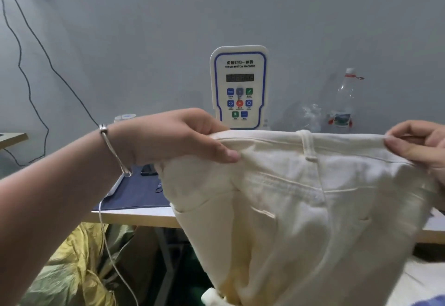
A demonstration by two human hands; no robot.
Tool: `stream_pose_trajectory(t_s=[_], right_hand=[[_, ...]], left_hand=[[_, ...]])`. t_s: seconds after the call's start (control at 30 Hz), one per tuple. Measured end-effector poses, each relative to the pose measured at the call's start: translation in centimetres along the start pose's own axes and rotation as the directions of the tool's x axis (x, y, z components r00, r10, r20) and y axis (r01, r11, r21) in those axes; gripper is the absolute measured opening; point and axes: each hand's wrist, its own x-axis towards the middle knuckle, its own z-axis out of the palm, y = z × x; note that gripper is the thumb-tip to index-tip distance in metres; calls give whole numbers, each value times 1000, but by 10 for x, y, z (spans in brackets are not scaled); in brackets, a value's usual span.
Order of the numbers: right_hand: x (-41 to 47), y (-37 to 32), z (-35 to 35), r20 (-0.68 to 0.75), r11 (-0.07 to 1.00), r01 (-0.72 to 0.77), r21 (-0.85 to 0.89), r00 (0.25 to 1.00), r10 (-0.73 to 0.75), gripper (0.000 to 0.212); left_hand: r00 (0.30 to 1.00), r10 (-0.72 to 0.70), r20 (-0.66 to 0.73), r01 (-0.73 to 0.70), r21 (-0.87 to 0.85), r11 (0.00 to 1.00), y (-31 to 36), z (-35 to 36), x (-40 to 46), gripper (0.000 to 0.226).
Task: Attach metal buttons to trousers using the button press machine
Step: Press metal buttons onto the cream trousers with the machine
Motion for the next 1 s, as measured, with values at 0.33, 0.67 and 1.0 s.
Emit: stream_pose_trajectory(t_s=[0.33, 0.67, 1.0], right_hand=[[-18, -51, 70, 368, 975, 209, -71, 914, -169, 79], [-55, -84, 119, 180, 558, 355, -750, 922, -344, 33], [-40, -78, 84, 347, 965, 143, -220, 936, -60, 47]], left_hand=[[998, -66, -11, 59, -313, 948, 9, 26, 15, 38], [993, 64, -99, -57, 73, 996, 31, 33, 5, 48], [930, 355, 95, -286, 794, 537, 16, 37, 1, 38]])
